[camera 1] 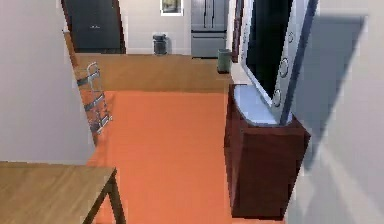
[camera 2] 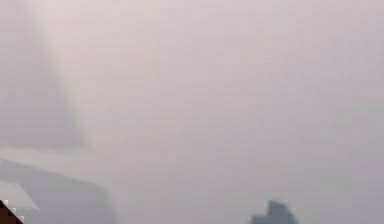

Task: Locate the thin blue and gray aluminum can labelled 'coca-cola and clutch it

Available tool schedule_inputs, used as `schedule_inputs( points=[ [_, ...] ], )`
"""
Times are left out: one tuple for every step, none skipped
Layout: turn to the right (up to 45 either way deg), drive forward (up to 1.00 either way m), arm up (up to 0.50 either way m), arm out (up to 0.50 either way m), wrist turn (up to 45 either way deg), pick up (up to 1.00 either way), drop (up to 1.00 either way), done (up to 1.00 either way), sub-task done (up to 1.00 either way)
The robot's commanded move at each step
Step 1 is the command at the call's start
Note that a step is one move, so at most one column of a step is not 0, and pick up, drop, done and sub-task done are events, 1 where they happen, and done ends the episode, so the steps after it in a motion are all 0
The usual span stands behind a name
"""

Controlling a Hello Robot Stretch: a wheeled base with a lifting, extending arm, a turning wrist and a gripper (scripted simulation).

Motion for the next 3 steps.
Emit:
schedule_inputs(
  points=[
    [-3.0,0.0,0.0,0.0,0.0,0.0,0.0,0.0,0.0],
    [0.0,1.0,0.0,0.0,0.0,0.0,0.0,0.0,0.0],
    [-21.0,0.0,0.0,0.0,0.0,0.0,0.0,0.0,0.0]
  ],
)
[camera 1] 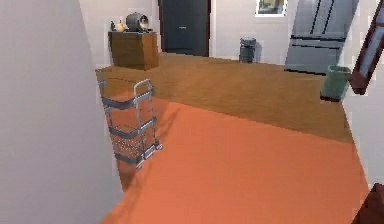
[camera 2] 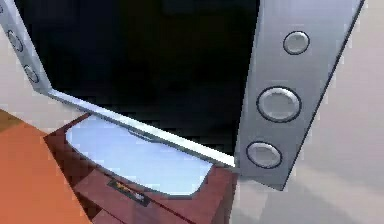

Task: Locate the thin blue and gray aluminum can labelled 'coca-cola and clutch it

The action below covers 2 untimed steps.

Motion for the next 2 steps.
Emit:
schedule_inputs(
  points=[
    [0.0,1.0,0.0,0.0,0.0,0.0,0.0,0.0,0.0],
    [-3.0,0.0,0.0,0.0,0.0,0.0,0.0,0.0,0.0]
  ],
)
